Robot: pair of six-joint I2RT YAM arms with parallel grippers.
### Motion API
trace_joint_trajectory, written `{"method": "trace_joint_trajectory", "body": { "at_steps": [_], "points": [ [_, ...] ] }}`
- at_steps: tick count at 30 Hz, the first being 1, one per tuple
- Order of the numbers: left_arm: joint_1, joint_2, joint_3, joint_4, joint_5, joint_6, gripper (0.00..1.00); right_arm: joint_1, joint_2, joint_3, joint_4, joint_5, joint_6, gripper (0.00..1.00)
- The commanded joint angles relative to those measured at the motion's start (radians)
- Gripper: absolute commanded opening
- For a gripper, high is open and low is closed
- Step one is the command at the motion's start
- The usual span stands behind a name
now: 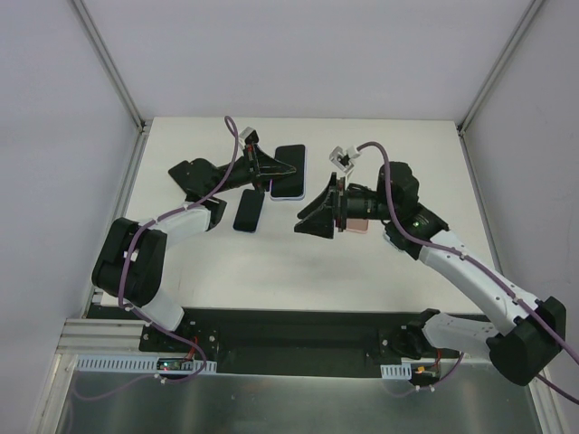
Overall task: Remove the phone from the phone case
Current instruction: Remove the phone case from the phone.
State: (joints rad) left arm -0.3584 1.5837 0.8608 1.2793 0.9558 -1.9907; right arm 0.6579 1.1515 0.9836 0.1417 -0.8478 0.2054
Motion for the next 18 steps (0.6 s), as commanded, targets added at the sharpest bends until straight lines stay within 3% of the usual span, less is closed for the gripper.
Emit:
{"method": "trace_joint_trajectory", "body": {
  "at_steps": [1,5,12,18],
  "points": [
    [0.006,-0.031,0.037,0.192,-0.029,-0.099,0.0,-0.047,-0.032,0.018,-0.027,0.047,0.015,0.63],
    [0.006,-0.04,0.037,0.192,-0.029,-0.099,0.0,-0.121,0.007,0.01,0.186,-0.01,0.179,0.65],
    [0.006,-0.057,0.038,0.19,-0.023,-0.099,0.0,-0.126,0.122,0.058,0.344,-0.056,0.33,0.64],
    [0.006,-0.07,0.034,0.19,-0.022,-0.099,0.0,-0.144,0.171,0.026,0.557,-0.054,0.48,0.45]
  ]
}}
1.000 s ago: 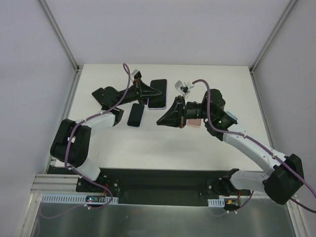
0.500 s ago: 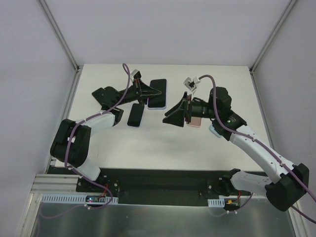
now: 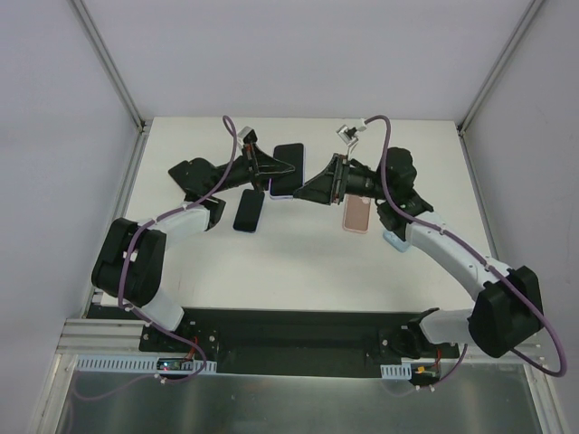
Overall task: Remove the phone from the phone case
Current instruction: Remove the phone case from the phone.
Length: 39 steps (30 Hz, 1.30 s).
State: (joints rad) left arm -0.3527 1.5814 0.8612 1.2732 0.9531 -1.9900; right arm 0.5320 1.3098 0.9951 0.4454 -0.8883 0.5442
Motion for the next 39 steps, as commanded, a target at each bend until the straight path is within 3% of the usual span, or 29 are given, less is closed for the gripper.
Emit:
{"method": "trace_joint_trajectory", "body": {
  "at_steps": [1,7,13,16,24,39],
  "points": [
    [0.001,-0.067,0.033,0.195,-0.019,-0.099,0.0,-0.021,0.026,0.008,0.292,-0.015,0.169,0.41],
    [0.003,-0.073,0.035,0.198,-0.019,-0.104,0.0,-0.029,0.098,-0.021,0.556,-0.05,0.348,0.14],
    [0.003,-0.067,0.032,0.199,-0.027,-0.107,0.0,-0.027,0.176,-0.033,0.893,-0.084,0.554,0.01],
    [0.003,-0.057,0.032,0.201,-0.031,-0.119,0.0,-0.009,0.209,-0.021,1.082,-0.118,0.606,0.01],
    [0.003,-0.054,0.009,0.196,-0.071,-0.178,0.0,0.071,0.187,0.025,1.082,-0.198,0.481,0.01],
    [0.001,-0.07,-0.048,0.115,-0.073,-0.178,0.0,0.102,0.201,0.088,1.043,-0.267,0.439,0.04]
  ]
}}
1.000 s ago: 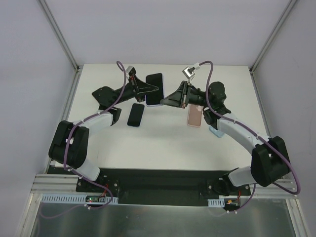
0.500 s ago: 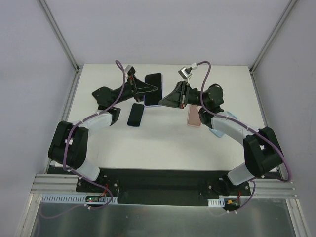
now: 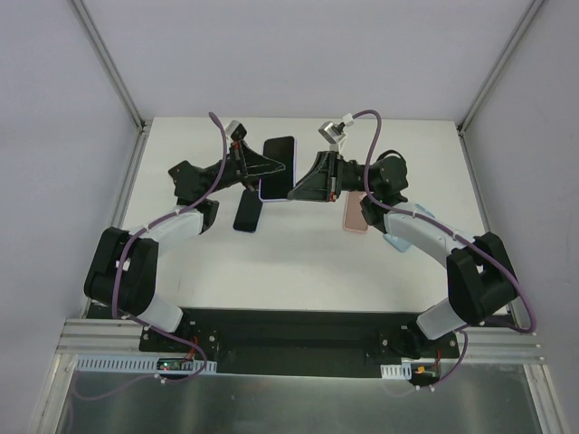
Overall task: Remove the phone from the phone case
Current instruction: Remove the phone case from the phone.
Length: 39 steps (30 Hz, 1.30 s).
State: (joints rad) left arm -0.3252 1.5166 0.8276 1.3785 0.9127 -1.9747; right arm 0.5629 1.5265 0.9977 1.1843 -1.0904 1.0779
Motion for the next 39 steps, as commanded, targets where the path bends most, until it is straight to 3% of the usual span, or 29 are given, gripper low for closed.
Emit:
{"method": "trace_joint_trajectory", "body": {
  "at_steps": [1,26,28,30,33,39],
  "points": [
    [-0.026,-0.006,-0.016,0.005,-0.032,-0.191,0.0,0.072,-0.016,0.088,0.298,-0.068,-0.093,0.06],
    [-0.026,-0.032,-0.022,-0.007,-0.029,-0.17,0.0,0.068,-0.016,0.084,0.186,-0.036,-0.13,0.23],
    [-0.025,-0.035,-0.021,-0.009,-0.029,-0.17,0.0,0.063,-0.017,0.084,0.183,-0.029,-0.128,0.2],
    [-0.025,-0.038,-0.021,-0.012,-0.029,-0.168,0.0,0.063,-0.019,0.082,0.182,-0.029,-0.13,0.09],
    [-0.025,-0.042,-0.022,-0.021,-0.031,-0.168,0.0,0.063,-0.02,0.078,0.178,-0.029,-0.134,0.02],
    [-0.026,-0.073,-0.044,-0.047,-0.067,-0.199,0.0,0.077,-0.074,0.03,0.126,-0.046,-0.255,0.02]
  ]
}}
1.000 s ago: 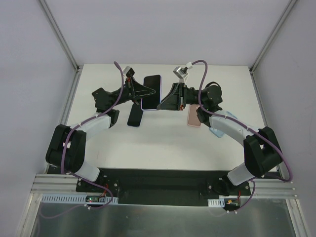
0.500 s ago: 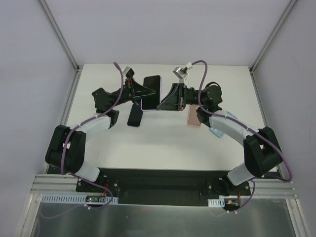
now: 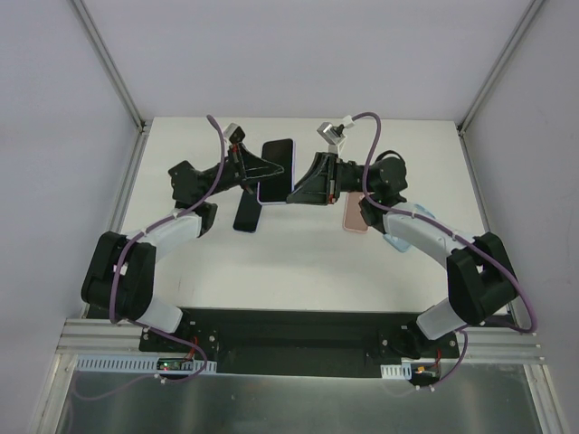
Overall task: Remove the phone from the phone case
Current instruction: Remove the phone case from the phone.
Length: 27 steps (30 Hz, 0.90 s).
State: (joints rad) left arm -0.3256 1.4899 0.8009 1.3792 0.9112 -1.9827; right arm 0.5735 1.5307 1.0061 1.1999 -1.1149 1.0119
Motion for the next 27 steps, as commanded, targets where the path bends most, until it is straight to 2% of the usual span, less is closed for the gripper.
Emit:
{"method": "trace_joint_trajectory", "body": {
  "at_steps": [1,3,4,6,7,10,27],
  "points": [
    [-0.024,-0.055,-0.029,-0.06,-0.069,-0.189,0.0,0.075,-0.092,0.016,0.028,-0.028,-0.234,0.01],
    [-0.024,-0.074,-0.032,-0.097,-0.074,-0.182,0.0,0.089,-0.141,0.009,-0.081,-0.031,-0.33,0.01],
    [-0.024,-0.076,-0.031,-0.104,-0.075,-0.18,0.0,0.1,-0.159,0.009,-0.218,-0.028,-0.452,0.01],
    [-0.024,-0.072,-0.034,-0.108,-0.075,-0.183,0.0,0.114,-0.207,0.023,-0.386,-0.025,-0.6,0.01],
    [-0.024,-0.071,-0.035,-0.108,-0.077,-0.183,0.0,0.133,-0.224,0.054,-0.604,-0.01,-0.765,0.01],
    [-0.024,-0.065,-0.034,-0.103,-0.075,-0.183,0.0,0.166,-0.262,0.11,-0.939,0.029,-0.981,0.01],
    [-0.026,-0.089,-0.037,-0.098,-0.067,-0.183,0.0,0.183,-0.254,0.15,-0.918,0.095,-1.015,0.01]
  ]
}}
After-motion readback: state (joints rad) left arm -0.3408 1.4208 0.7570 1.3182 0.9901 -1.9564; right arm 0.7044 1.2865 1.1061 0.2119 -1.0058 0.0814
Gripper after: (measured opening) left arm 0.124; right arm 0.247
